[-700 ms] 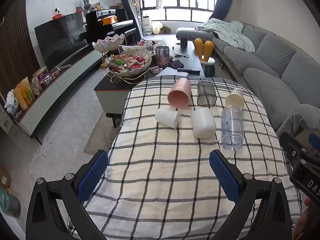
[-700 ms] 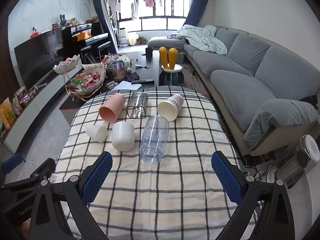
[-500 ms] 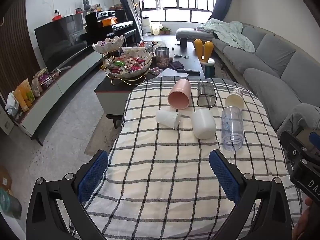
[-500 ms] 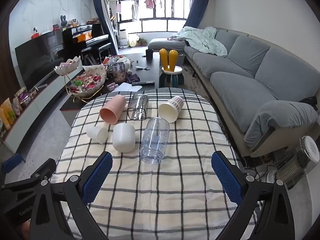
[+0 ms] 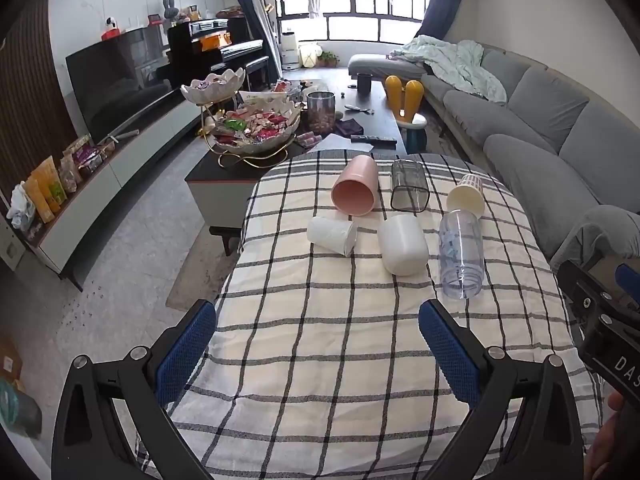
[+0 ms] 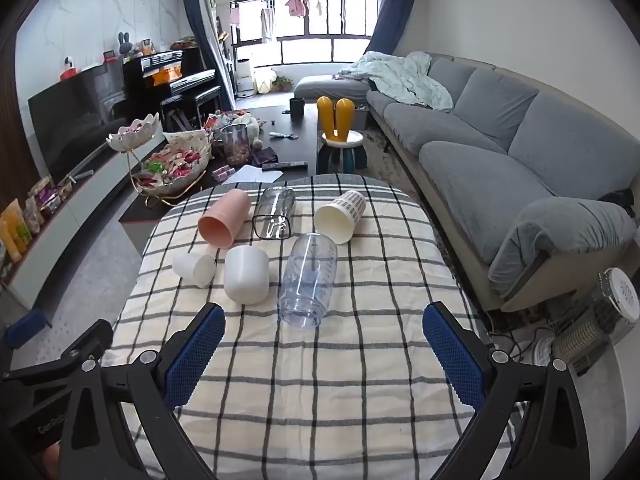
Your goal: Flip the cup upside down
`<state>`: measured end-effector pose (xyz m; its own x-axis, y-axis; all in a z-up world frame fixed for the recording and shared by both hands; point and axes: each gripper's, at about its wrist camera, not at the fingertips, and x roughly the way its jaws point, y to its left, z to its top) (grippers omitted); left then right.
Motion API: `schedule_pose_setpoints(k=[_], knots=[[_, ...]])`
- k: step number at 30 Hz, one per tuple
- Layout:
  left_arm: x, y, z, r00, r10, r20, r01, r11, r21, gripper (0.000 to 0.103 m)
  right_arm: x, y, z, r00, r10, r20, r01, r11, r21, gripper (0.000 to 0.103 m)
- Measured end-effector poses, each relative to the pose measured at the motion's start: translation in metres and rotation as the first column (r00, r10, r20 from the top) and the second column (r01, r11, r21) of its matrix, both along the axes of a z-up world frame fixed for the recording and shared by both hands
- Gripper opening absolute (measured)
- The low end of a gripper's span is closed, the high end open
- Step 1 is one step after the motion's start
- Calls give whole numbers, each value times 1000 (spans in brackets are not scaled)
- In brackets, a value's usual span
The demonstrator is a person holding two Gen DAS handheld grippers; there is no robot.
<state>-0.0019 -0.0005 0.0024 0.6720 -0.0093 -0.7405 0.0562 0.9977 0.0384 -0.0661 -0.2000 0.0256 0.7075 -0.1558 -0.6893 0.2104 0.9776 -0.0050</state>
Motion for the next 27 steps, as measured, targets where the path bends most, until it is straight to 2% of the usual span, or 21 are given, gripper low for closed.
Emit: schedule_pose_setpoints(k=[27], knots=[[2,-1,-3,1000,-3,0,3,1000,-1,103,0,-1,0,1000,0,-9,0,1000,4,100]])
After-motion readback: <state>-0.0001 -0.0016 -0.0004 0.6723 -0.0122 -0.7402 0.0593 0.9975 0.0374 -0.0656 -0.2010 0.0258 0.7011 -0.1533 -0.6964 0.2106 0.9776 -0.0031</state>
